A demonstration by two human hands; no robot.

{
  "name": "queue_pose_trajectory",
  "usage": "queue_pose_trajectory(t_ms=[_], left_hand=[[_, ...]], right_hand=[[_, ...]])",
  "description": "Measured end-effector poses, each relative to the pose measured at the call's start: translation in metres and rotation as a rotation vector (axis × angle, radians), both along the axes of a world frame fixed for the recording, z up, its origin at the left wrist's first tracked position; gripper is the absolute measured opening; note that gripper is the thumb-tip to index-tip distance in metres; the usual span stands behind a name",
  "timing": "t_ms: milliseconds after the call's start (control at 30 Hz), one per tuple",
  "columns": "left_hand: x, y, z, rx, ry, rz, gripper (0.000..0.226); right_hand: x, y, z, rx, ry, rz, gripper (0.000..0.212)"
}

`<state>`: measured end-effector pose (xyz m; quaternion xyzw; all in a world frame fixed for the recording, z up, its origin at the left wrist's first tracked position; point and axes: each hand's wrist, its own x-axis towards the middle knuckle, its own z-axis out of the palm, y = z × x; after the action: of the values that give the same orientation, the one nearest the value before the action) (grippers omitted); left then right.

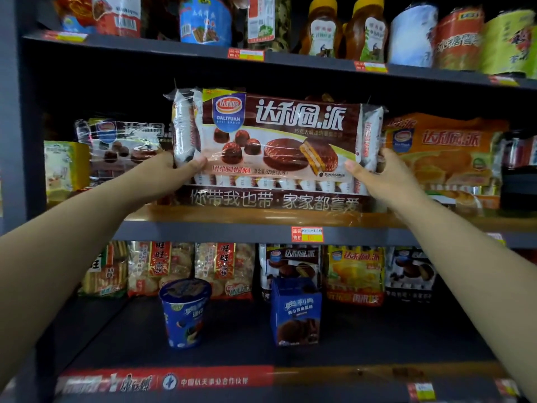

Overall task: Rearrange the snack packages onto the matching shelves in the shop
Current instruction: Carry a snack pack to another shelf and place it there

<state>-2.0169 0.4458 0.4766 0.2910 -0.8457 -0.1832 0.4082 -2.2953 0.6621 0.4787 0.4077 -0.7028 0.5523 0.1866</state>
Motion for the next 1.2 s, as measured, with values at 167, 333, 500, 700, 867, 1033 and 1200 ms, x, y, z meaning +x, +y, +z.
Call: queue_pose_trajectory(t_ms=[167, 333, 500, 700, 867, 1033, 1200], left_hand=[[-0.004, 0.002, -0.004, 0.003, 0.085, 0.044, 0.049], [-0.008, 0.005, -0.011, -0.146, 0.207, 0.182, 0.075], [-0.006, 0.007, -0.013, -0.187, 0.198, 0.155, 0.072], [-0.007, 0.01, -0.009, -0.219, 0.133, 0.207, 0.068], [-0.001, 0.012, -0.009, -0.173, 0.154, 0.167, 0.071], [0.001, 0.017, -0.012, -0.201, 0.114, 0.154, 0.061], [0.003, 0.02, -0.017, -0.255, 0.141, 0.169, 0.057]], right_hand=[[0.002, 0.002, -0.001, 0.024, -0.022, 0.001, 0.067], [0.006, 0.004, -0.007, -0.006, -0.027, -0.008, 0.057], [0.006, 0.009, -0.01, 0.023, -0.031, -0.02, 0.047], [0.006, 0.006, -0.008, 0.023, -0.043, -0.031, 0.047], [0.007, 0.005, -0.008, 0.017, -0.051, -0.037, 0.044], [0.008, 0.003, -0.012, 0.006, -0.057, -0.033, 0.044], [0.007, 0.007, -0.016, -0.036, -0.051, -0.018, 0.056]])
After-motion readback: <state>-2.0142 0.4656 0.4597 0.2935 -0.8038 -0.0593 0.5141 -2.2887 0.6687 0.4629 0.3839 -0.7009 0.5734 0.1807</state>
